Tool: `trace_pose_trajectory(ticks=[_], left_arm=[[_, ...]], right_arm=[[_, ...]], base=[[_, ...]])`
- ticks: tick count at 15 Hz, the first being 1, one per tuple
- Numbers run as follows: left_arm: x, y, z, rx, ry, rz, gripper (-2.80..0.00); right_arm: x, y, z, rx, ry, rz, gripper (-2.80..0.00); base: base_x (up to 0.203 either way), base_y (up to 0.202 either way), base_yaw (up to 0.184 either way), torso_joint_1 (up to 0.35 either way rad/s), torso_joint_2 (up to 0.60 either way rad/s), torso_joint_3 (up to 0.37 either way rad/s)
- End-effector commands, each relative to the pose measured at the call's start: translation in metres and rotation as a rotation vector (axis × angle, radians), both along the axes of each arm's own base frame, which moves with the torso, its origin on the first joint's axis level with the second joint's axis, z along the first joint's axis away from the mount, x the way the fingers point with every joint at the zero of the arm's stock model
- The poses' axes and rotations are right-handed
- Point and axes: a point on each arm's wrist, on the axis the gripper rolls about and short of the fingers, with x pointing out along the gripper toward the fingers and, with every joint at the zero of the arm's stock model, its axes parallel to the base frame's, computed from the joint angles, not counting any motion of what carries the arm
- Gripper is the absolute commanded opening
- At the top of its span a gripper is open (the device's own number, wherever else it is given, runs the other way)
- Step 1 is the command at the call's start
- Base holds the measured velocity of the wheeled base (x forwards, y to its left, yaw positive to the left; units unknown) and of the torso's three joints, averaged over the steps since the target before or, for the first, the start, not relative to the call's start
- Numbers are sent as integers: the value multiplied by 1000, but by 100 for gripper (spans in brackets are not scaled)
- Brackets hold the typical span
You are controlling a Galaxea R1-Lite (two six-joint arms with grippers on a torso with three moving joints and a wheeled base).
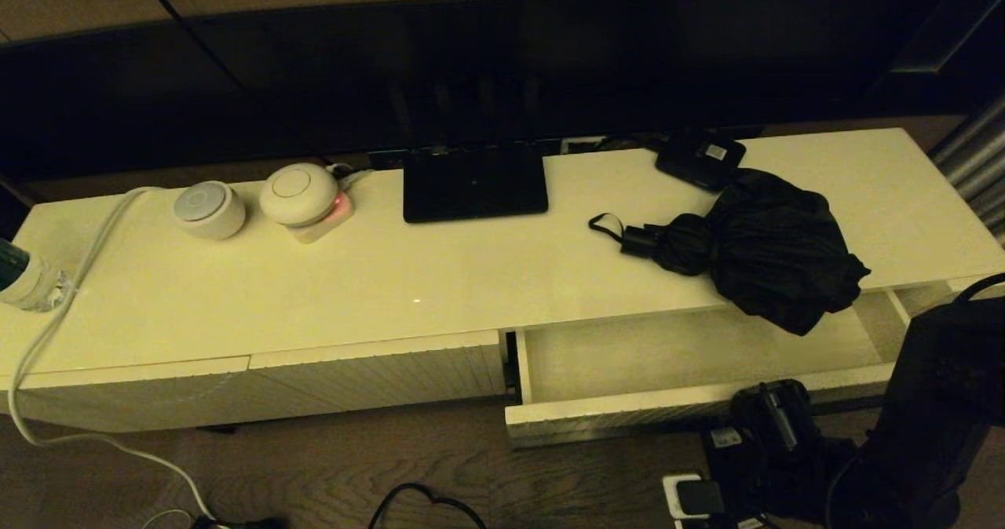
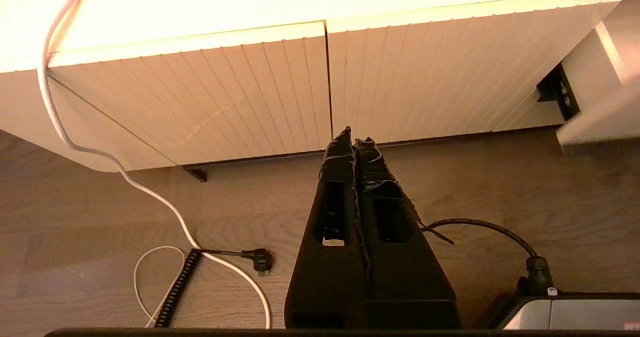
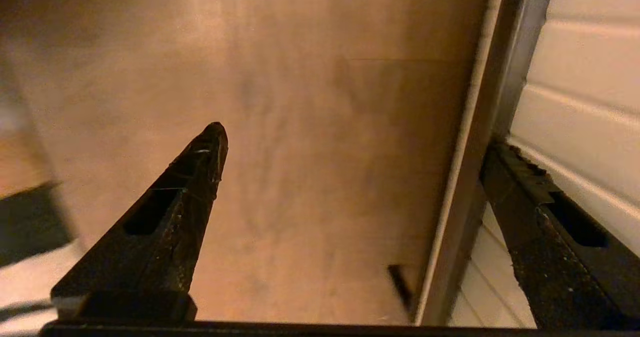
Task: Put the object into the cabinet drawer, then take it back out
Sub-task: Open the drawer
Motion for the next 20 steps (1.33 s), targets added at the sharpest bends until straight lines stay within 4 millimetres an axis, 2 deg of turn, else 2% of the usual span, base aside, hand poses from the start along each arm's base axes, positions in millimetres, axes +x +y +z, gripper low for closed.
trace_pose_trajectory(ticks=[1, 3, 4, 7, 11, 16, 18, 20], left_arm=[[0, 0, -1, 0, 3, 1, -280], [0, 0, -1, 0, 3, 1, -280], [0, 0, -1, 0, 3, 1, -280], [0, 0, -1, 0, 3, 1, -280], [0, 0, -1, 0, 3, 1, -280], [0, 0, -1, 0, 3, 1, -280], [0, 0, -1, 0, 3, 1, -280], [0, 0, -1, 0, 3, 1, -280]], right_arm=[[-9, -1, 11, 4, -25, 13, 0], [-11, -2, 17, 11, -42, 12, 0], [-11, -2, 21, 18, -55, 10, -280], [-16, -3, 39, 53, -104, -5, -280], [-34, -11, 71, 71, -144, -12, -280], [-68, -30, 117, 153, -202, -58, -280], [-82, -37, 132, 247, -195, -140, -280], [-88, -38, 141, 413, -161, -281, -280]], base=[[0, 0, 0, 0, 0, 0], [0, 0, 0, 0, 0, 0], [0, 0, 0, 0, 0, 0], [0, 0, 0, 0, 0, 0], [0, 0, 0, 0, 0, 0], [0, 0, 0, 0, 0, 0], [0, 0, 0, 0, 0, 0], [0, 0, 0, 0, 0, 0]])
